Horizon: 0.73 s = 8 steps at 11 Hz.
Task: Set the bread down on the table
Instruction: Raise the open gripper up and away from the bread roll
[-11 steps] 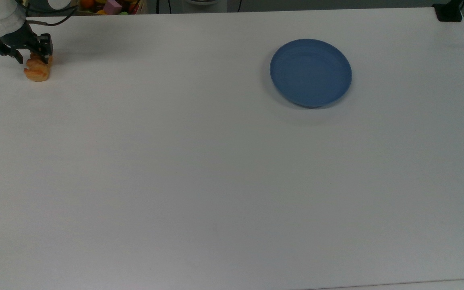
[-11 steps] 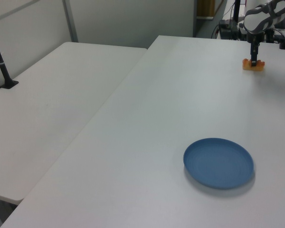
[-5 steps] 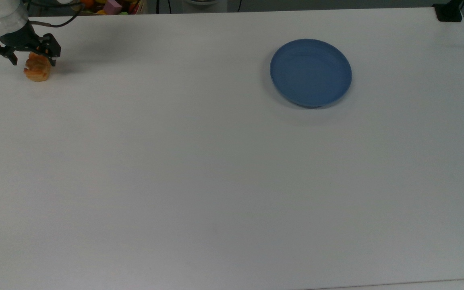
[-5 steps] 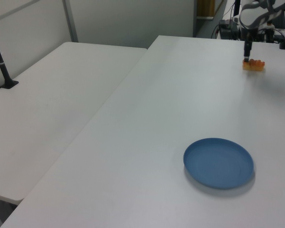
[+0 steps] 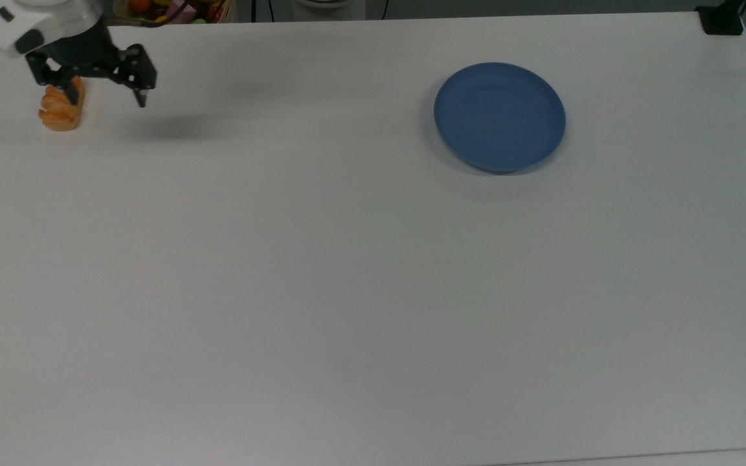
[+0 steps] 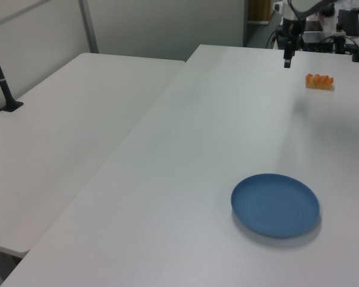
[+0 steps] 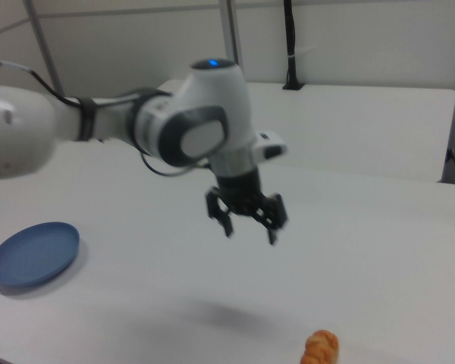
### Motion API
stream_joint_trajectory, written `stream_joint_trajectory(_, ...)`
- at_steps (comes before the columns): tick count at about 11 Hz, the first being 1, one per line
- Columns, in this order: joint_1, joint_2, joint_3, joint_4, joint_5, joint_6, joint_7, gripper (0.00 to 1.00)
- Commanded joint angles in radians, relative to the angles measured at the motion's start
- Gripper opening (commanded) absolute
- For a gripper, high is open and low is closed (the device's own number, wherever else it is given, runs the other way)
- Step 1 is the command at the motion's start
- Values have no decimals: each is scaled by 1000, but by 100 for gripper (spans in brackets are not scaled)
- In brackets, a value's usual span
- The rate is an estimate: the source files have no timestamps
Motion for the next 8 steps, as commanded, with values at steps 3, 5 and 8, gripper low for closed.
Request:
stream_joint_trajectory(3, 14, -172, 245, -19, -1, -204, 232, 100)
stream_joint_trajectory(5, 57, -191, 294, -19, -4, -218, 326, 100)
stream_joint_trajectory(8, 106, -232, 293, 21, -4, -270, 329, 100)
